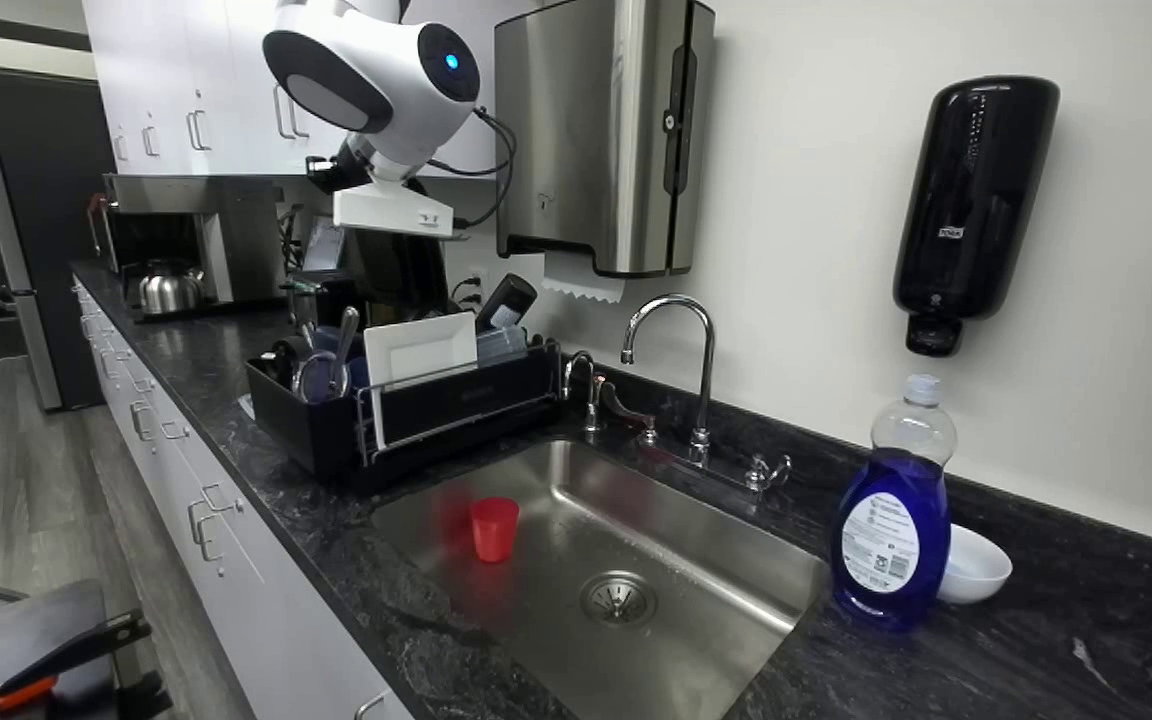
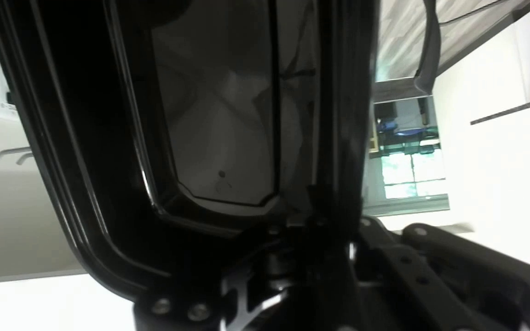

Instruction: Put the black box in the sink on the dish rack

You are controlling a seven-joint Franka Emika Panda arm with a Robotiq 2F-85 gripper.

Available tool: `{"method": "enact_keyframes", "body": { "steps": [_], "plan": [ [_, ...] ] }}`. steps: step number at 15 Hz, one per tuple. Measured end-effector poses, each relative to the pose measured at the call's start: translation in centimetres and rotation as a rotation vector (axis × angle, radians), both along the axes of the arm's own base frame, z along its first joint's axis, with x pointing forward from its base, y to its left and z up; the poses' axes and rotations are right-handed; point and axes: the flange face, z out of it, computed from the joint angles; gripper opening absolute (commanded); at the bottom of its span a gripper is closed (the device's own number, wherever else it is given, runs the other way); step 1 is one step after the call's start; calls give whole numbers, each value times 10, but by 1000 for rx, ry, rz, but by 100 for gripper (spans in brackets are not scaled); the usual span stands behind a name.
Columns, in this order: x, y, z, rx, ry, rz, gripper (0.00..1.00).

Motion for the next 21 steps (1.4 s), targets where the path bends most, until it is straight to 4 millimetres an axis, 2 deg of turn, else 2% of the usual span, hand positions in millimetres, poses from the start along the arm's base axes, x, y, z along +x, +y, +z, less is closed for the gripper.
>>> {"method": "enact_keyframes", "body": {
  "steps": [3, 6, 11, 14, 18, 21],
  "plan": [
    [10, 2, -17, 7, 23, -92, 1],
    [12, 17, -28, 18, 41, -134, 1],
    [6, 48, -28, -2, 31, -157, 1],
    [5, 59, -31, -13, 31, -156, 1],
    [6, 56, -34, -23, 31, -171, 1],
    [8, 47, -45, -31, 51, -187, 1]
  ]
}}
